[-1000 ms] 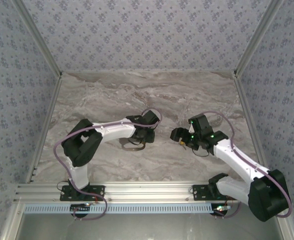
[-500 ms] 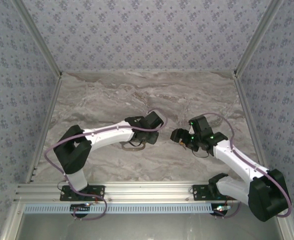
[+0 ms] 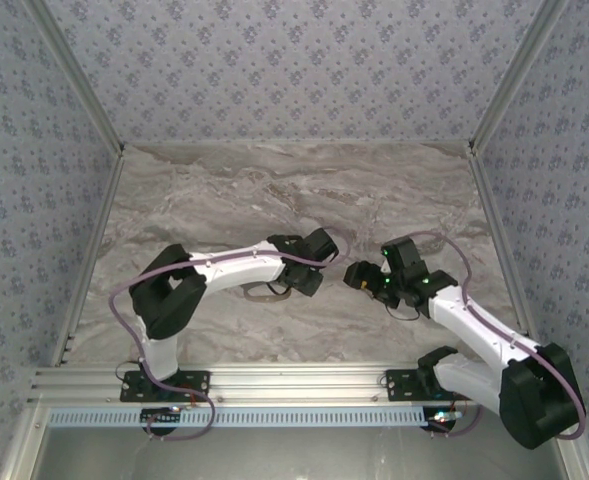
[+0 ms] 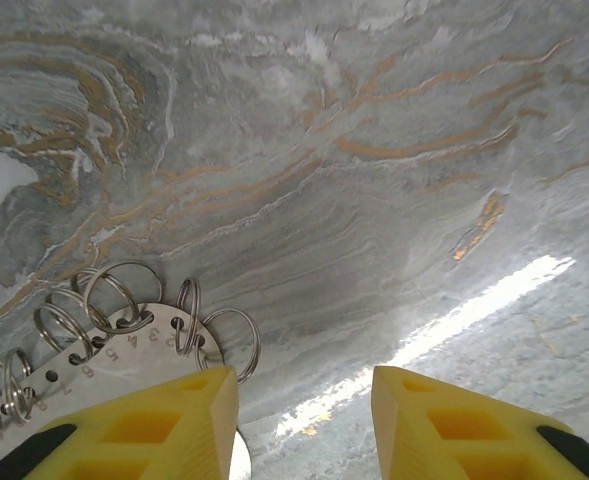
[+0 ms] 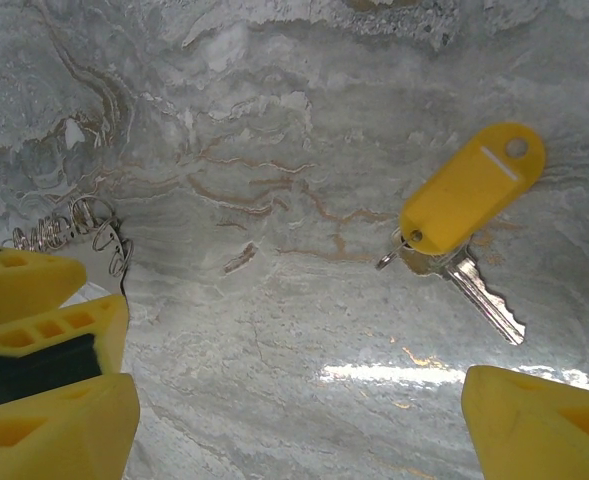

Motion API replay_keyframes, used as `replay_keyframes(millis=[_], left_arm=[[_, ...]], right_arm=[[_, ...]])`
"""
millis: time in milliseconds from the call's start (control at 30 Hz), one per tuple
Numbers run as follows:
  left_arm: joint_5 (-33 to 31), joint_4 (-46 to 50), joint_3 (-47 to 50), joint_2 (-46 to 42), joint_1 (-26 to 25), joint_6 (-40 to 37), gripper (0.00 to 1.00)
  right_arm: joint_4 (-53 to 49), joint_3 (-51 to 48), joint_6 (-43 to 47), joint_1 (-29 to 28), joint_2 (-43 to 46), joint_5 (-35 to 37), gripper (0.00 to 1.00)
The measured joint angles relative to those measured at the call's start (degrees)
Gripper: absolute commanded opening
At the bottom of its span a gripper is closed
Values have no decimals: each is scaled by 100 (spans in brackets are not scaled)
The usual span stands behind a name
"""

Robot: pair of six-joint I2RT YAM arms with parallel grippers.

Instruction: Put the keys on the keyring

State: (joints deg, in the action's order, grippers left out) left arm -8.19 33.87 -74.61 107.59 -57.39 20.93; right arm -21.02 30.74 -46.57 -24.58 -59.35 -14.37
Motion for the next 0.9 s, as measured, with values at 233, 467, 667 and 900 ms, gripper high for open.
replay_keyframes(millis=[233, 467, 667, 900], left_arm=[[-20, 109, -68, 74, 0, -201, 38], [-24, 111, -177, 267, 0, -356, 36], [-90, 109, -177, 334, 0, -439, 36], [-262, 107, -177, 369, 0, -487, 35]], right_arm=[[-17, -20, -61, -9, 109, 24, 86], [-15, -61, -61, -9, 107, 24, 86], [-13, -61, -63, -9, 107, 24, 86], [-11, -61, -63, -9, 79, 22, 86]])
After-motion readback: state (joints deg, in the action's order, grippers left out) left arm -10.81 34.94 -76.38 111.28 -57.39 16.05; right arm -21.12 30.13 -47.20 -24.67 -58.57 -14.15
